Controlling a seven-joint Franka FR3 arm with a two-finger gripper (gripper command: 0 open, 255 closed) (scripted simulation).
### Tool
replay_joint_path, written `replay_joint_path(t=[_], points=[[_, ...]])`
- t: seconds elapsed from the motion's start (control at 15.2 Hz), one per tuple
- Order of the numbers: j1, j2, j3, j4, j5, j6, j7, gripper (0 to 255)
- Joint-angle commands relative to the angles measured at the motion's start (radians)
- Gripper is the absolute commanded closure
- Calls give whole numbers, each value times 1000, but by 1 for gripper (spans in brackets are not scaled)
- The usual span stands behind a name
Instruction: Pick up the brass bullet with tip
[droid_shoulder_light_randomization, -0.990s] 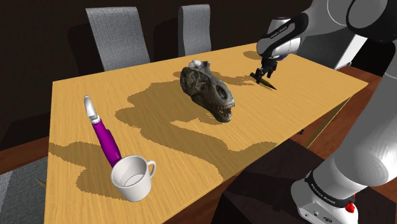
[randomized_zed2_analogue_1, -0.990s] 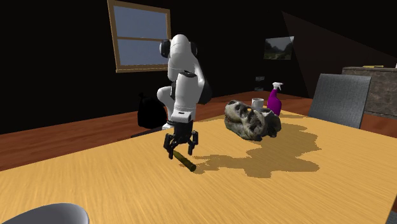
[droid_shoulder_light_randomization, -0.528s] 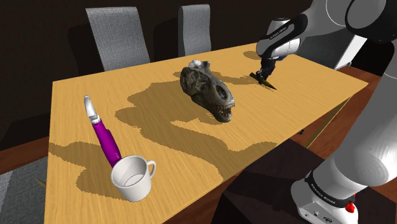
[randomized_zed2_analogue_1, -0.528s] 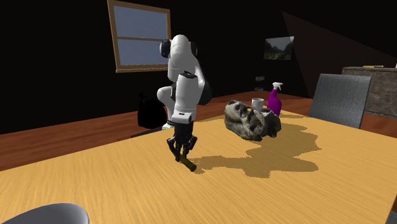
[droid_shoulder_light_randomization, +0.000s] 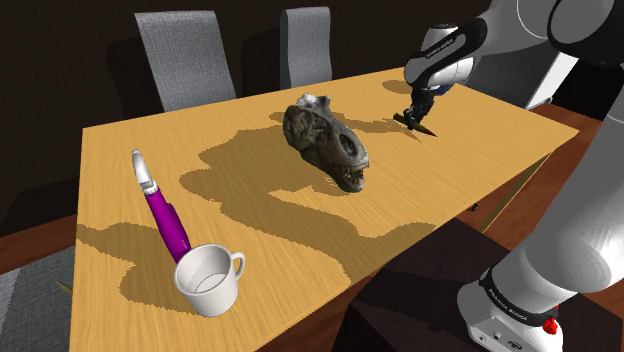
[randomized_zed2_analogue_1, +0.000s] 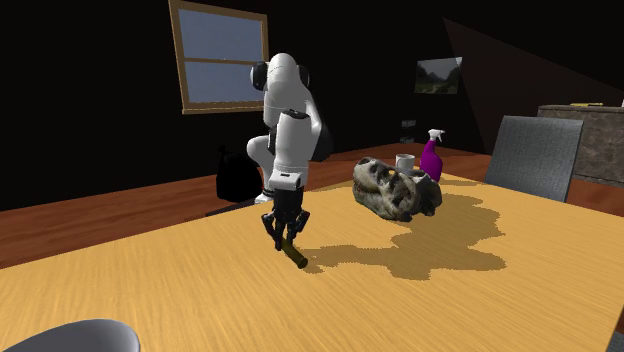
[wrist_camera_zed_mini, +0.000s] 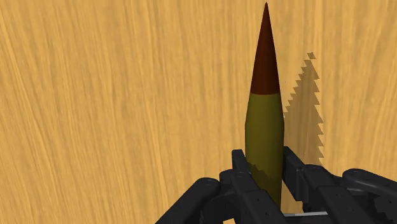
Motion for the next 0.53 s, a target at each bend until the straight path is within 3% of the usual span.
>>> replay_joint_path(t=[0.0, 0.46], points=[[1, -14, -2, 10, -6, -24, 1, 255], [8, -63, -7, 51, -25, -110, 6, 255]])
